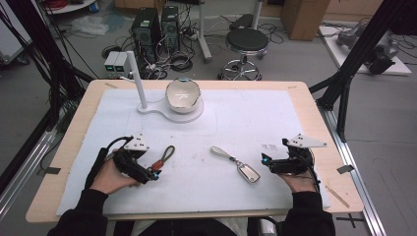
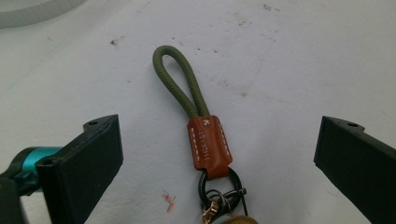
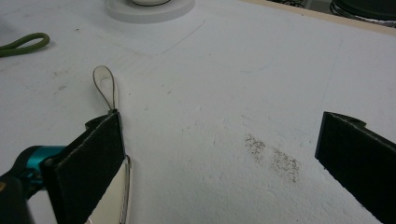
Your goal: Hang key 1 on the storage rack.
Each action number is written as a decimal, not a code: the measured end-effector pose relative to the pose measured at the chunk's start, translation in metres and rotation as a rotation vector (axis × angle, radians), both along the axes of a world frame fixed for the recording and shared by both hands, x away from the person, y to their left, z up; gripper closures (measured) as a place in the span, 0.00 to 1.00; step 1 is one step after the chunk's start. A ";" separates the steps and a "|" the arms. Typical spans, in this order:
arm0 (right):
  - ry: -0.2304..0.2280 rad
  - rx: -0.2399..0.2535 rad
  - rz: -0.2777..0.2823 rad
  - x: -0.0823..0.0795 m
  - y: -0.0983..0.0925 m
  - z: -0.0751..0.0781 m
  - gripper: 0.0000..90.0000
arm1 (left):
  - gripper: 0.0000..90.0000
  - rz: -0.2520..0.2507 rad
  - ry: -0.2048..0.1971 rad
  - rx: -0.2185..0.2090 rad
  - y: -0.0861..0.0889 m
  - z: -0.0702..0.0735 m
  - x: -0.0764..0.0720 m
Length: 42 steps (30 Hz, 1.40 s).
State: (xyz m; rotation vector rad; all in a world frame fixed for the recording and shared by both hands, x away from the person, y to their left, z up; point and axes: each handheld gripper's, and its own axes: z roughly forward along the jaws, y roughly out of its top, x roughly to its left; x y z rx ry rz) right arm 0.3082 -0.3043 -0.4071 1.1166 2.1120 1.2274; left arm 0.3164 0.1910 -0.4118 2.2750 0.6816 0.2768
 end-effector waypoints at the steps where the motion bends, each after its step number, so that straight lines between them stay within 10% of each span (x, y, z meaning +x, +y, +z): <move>1: 0.002 0.001 -0.001 0.000 0.000 0.000 0.01 | 0.02 -0.007 0.007 0.002 -0.003 -0.002 0.001; 42: 0.023 -0.030 -0.021 0.000 -0.003 -0.006 0.01 | 0.50 -0.039 0.111 0.076 -0.008 -0.019 0.008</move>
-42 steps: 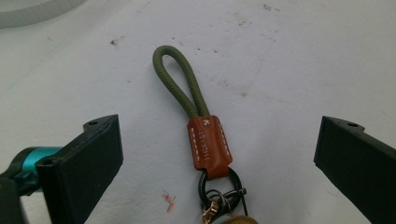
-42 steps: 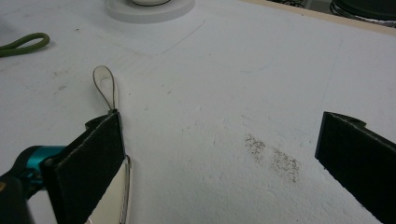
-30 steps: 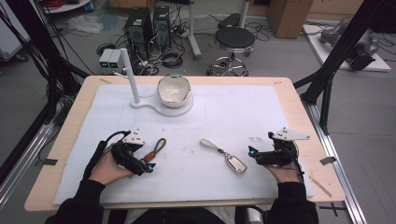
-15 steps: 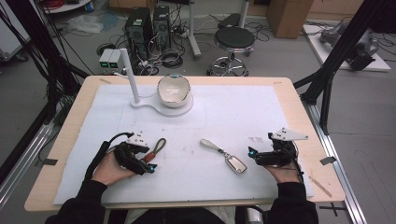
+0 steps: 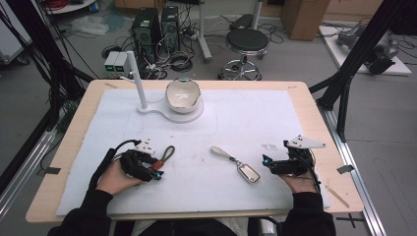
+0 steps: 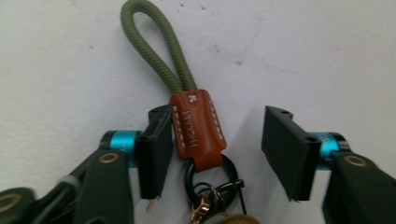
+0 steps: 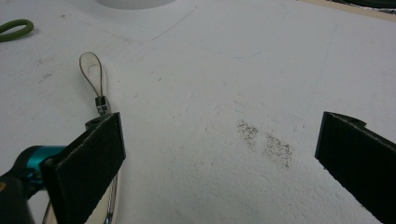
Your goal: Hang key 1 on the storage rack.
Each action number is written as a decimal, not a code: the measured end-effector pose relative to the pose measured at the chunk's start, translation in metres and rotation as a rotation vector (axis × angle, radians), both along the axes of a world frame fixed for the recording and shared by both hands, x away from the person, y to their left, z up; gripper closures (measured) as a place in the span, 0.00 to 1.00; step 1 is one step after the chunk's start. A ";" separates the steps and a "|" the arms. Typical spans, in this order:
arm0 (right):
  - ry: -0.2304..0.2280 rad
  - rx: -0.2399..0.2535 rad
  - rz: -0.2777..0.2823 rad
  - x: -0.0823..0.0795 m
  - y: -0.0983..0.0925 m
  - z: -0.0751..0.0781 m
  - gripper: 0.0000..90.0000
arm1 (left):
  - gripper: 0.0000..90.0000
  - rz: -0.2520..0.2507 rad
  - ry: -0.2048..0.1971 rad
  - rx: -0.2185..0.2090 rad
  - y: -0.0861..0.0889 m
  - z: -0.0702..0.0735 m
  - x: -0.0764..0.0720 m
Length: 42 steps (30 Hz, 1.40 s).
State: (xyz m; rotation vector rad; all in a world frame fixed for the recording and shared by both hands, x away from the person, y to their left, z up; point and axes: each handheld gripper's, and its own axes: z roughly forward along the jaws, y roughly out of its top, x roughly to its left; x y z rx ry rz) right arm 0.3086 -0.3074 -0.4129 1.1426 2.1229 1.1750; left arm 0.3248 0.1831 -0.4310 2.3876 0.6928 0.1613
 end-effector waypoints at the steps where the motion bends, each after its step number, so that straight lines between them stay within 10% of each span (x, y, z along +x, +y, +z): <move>1: 0.000 0.000 -0.001 0.000 0.000 0.000 0.01 | 0.52 0.005 -0.001 0.000 0.001 0.000 0.000; 11: -0.003 0.002 -0.007 -0.001 -0.001 0.001 0.01 | 0.79 0.042 -0.005 -0.007 0.007 0.001 0.005; 42: -0.007 0.004 -0.009 -0.002 -0.001 0.002 0.01 | 0.81 0.120 -0.094 -0.090 0.035 0.026 0.001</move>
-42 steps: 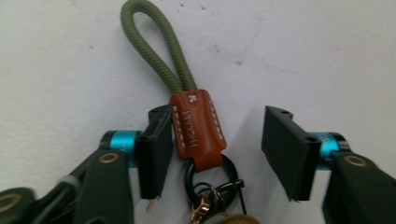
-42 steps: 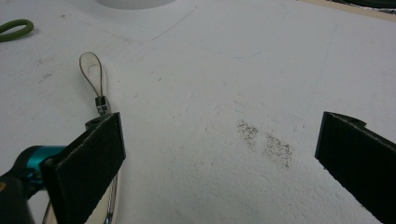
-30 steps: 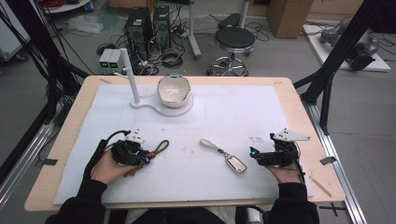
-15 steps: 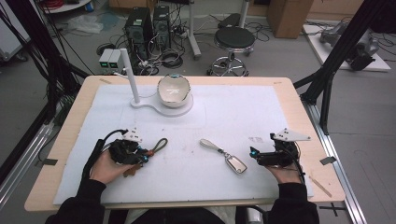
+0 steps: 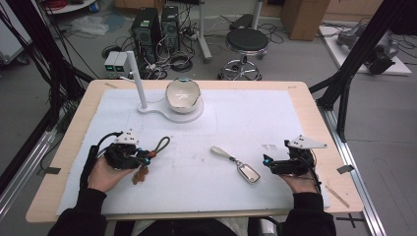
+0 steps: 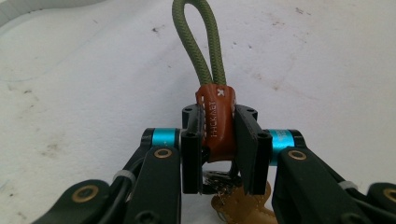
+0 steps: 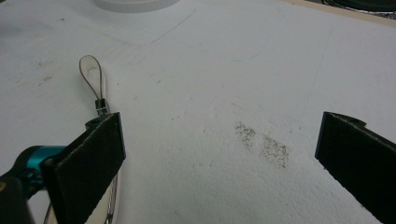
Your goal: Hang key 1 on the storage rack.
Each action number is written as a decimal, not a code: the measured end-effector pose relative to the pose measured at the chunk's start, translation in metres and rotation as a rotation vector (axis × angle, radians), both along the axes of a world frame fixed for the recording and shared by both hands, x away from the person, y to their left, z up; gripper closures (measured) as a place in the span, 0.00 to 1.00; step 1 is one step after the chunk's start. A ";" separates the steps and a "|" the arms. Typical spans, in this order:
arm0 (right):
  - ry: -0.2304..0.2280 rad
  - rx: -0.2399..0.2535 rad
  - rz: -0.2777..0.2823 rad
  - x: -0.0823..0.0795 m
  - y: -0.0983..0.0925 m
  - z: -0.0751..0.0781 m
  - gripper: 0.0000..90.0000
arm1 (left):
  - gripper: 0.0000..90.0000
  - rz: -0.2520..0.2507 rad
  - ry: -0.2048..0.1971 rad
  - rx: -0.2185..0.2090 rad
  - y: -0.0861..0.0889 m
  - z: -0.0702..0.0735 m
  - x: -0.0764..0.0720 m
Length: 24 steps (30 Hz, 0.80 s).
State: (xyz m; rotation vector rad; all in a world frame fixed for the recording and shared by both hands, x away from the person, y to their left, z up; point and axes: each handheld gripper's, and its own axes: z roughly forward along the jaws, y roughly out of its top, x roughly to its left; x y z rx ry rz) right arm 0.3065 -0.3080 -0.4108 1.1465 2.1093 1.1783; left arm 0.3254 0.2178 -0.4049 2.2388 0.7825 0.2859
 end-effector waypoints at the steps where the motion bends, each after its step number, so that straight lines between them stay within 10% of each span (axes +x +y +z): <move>1: 0.001 0.000 0.001 0.000 0.000 0.000 0.01 | 0.81 0.002 -0.004 -0.001 0.002 0.003 0.000; 24: 0.009 -0.004 0.001 0.000 0.001 -0.001 0.01 | 0.81 0.040 -0.078 -0.015 0.024 0.050 0.011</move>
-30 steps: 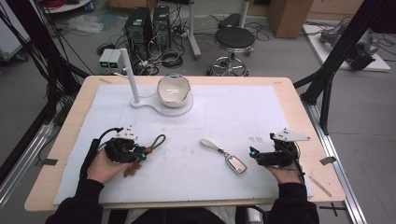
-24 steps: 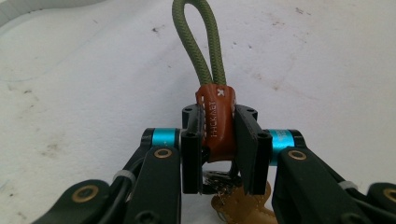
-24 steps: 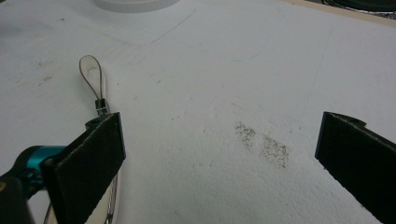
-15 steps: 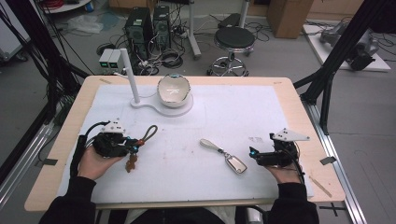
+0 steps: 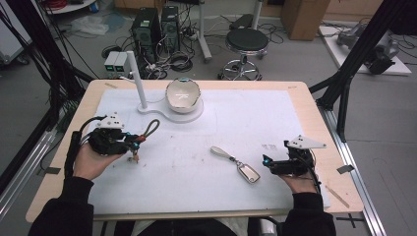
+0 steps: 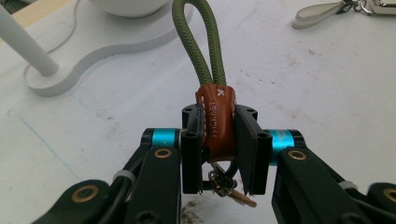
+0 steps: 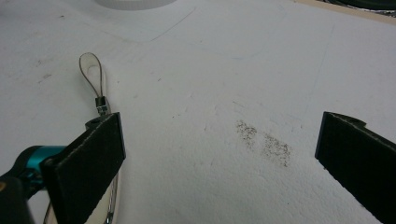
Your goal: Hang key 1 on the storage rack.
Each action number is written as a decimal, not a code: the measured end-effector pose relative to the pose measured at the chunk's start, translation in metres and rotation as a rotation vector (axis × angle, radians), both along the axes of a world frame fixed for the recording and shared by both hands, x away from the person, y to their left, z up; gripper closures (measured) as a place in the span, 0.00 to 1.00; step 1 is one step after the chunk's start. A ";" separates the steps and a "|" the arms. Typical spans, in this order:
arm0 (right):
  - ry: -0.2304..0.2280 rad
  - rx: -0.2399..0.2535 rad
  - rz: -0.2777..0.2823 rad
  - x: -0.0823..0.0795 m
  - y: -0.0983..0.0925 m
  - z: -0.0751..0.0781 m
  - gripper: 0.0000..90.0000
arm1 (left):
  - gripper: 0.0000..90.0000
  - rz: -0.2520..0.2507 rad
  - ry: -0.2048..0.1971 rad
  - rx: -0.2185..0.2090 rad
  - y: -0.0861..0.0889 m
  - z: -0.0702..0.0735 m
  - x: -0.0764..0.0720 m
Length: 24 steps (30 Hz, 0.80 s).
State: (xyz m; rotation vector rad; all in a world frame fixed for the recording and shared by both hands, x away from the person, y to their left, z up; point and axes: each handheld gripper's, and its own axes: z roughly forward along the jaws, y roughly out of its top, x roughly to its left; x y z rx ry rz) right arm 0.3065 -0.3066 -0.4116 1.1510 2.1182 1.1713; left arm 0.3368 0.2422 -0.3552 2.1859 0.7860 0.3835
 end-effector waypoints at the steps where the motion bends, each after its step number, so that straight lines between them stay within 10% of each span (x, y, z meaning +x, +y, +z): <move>1: 0.000 -0.002 0.000 0.000 0.000 0.000 0.01 | 0.81 0.000 0.000 0.000 0.000 0.000 0.000; 24: -0.001 -0.007 0.002 0.001 0.000 -0.001 0.01 | 0.81 0.087 -0.057 -0.023 0.030 0.048 0.026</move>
